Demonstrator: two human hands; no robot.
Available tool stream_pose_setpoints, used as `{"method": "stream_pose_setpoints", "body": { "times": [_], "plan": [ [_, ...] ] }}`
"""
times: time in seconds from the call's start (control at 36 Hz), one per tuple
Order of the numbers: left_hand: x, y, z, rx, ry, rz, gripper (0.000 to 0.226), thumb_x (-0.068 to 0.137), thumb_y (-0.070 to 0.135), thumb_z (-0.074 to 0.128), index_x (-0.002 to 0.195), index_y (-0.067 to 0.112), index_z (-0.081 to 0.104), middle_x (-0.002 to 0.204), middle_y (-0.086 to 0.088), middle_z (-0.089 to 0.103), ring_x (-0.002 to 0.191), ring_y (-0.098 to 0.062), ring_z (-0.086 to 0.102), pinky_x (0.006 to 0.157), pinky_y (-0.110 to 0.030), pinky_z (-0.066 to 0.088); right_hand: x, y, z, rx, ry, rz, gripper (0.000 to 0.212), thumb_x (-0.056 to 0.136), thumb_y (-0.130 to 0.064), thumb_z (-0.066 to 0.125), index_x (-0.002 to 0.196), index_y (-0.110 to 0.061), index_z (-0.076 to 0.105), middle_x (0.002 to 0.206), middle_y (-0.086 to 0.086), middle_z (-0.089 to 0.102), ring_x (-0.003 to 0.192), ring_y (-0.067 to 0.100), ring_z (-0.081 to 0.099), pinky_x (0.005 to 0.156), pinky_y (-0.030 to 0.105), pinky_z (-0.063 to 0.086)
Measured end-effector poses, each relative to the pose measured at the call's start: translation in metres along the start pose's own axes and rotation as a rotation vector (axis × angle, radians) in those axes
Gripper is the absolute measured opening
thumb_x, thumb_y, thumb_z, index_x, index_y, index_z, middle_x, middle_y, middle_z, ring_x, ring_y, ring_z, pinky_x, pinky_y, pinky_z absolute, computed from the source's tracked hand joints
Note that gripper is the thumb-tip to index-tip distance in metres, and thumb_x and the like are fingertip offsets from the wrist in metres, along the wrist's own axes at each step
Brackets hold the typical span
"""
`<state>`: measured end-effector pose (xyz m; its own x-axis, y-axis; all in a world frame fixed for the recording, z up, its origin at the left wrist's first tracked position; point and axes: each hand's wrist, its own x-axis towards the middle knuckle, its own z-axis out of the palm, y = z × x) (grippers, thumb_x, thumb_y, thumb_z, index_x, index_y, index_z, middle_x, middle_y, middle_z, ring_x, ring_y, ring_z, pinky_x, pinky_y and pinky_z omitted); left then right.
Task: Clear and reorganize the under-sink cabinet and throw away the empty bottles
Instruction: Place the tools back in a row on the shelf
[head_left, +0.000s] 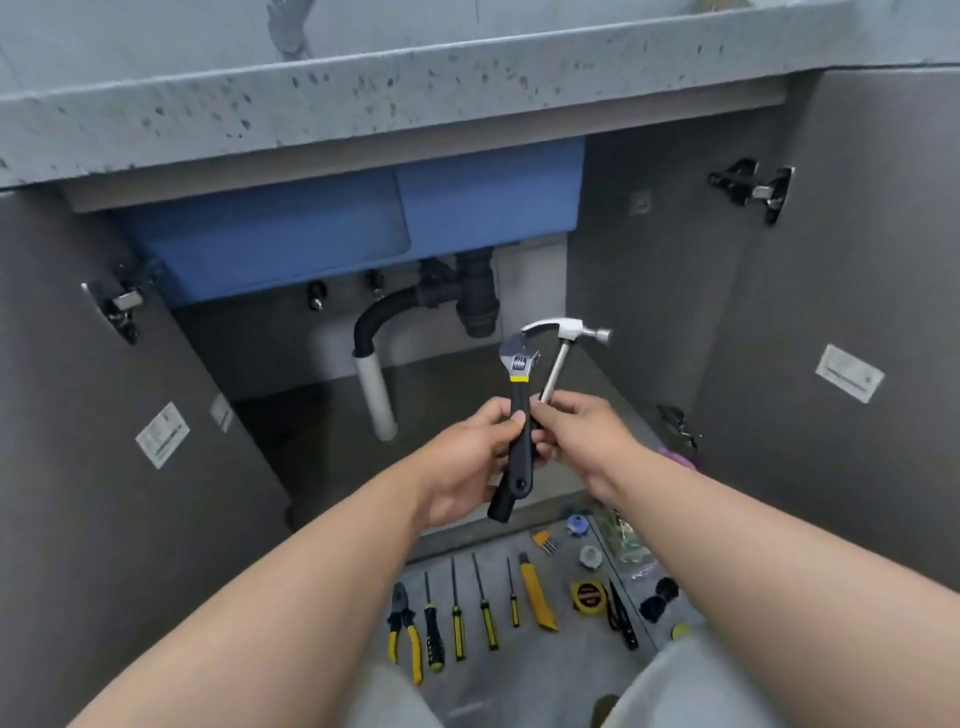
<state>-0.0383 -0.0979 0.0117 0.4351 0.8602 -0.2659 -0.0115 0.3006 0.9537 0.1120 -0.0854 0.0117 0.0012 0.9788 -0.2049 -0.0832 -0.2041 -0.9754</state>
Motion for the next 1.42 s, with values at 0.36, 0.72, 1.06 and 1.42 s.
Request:
{"method": "stream_pose_setpoints", "body": {
  "times": [0.36, 0.72, 1.06, 1.42],
  "plan": [
    [0.001, -0.014, -0.011, 0.196, 0.346, 0.127, 0.017, 0.105, 0.021, 0.049, 0.093, 0.019, 0.06, 0.084, -0.004, 0.058, 0.08, -0.02, 0.05, 0.068, -0.03, 0.041, -0.004, -0.002, 0.031, 0.085, -0.222, 0.157, 0.028, 0.104, -0.025, 0.047, 0.109, -0.007, 0.069, 0.093, 0.005, 0.071, 0.08, 0.015, 0.069, 0.085, 0.038, 0.057],
    [0.04, -0.064, -0.16, 0.298, 0.76, -0.106, 0.03, 0.103, 0.018, 0.048, 0.126, 0.026, 0.03, 0.092, -0.008, 0.052, 0.066, -0.016, 0.048, 0.057, -0.031, 0.043, 0.087, 0.048, 0.09, -0.147, -0.165, 0.342, 0.022, 0.104, -0.011, 0.037, 0.091, -0.015, 0.054, 0.085, 0.009, 0.058, 0.068, 0.018, 0.064, 0.053, 0.026, 0.052],
    [0.086, -0.201, -0.267, 0.491, 0.981, -0.489, 0.04, 0.096, 0.007, 0.048, 0.135, 0.005, 0.039, 0.124, -0.026, 0.061, 0.114, -0.041, 0.06, 0.094, -0.038, 0.046, 0.162, 0.137, 0.109, -0.42, -0.354, 0.418, 0.027, 0.102, -0.008, 0.033, 0.099, -0.005, 0.059, 0.073, 0.007, 0.055, 0.04, 0.007, 0.042, 0.038, 0.017, 0.034],
    [0.102, -0.228, -0.319, 0.547, 1.107, -0.532, 0.046, 0.097, 0.007, 0.053, 0.142, 0.005, 0.043, 0.136, -0.022, 0.058, 0.128, -0.036, 0.055, 0.107, -0.037, 0.042, 0.18, 0.18, 0.122, -0.296, -0.367, 0.454, 0.031, 0.105, -0.011, 0.036, 0.091, -0.003, 0.062, 0.073, 0.011, 0.059, 0.046, 0.014, 0.048, 0.042, 0.026, 0.039]
  ]
}}
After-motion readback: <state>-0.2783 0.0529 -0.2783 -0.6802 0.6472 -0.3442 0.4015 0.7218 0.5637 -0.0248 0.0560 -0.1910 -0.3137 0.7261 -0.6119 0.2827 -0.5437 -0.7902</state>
